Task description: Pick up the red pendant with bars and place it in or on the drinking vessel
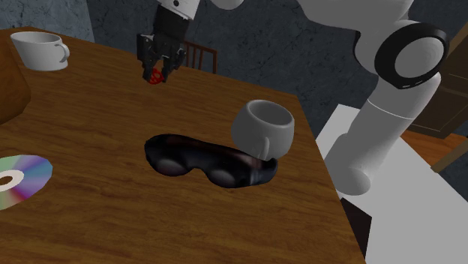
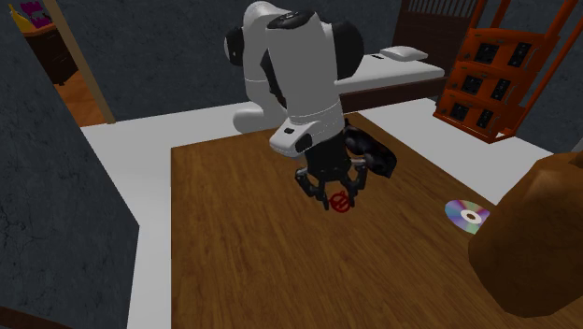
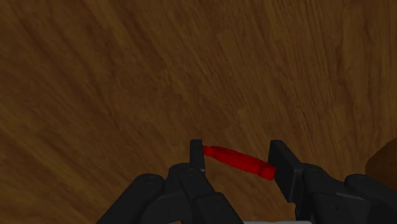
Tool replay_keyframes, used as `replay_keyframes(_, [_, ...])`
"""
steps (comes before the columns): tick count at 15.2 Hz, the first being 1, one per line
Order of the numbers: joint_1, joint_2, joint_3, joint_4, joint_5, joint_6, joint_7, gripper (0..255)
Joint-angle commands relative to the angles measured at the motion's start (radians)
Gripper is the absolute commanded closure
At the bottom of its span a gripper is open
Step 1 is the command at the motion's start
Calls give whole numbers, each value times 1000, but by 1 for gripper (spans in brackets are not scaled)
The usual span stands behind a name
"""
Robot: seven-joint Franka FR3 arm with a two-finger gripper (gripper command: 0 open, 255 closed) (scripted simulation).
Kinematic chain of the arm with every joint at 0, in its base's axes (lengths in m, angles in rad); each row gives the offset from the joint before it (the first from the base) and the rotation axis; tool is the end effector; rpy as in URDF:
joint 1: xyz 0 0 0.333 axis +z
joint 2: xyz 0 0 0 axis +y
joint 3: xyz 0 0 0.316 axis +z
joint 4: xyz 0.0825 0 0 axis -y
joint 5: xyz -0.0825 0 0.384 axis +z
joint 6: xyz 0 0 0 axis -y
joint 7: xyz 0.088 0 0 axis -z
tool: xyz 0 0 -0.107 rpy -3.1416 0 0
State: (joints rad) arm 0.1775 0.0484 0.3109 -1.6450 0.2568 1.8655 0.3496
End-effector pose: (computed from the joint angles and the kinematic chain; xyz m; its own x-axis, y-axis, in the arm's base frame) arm 0.5170 0.2922 0.5933 0.9954 0.0738 0.0618 0.0893 -0.9478 -0.3061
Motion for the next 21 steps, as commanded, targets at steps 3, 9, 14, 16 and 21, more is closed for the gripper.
replay_keyframes(3, [0,10,0,66,-7,-55,15,255])
replay_keyframes(9, [2,32,1,173,-18,-138,38,255])
replay_keyframes(14, [6,59,3,275,-30,-211,60,255])
replay_keyframes(16, [8,73,4,321,-35,-242,70,255])
replay_keyframes(21, [15,109,7,426,-48,-310,92,255])
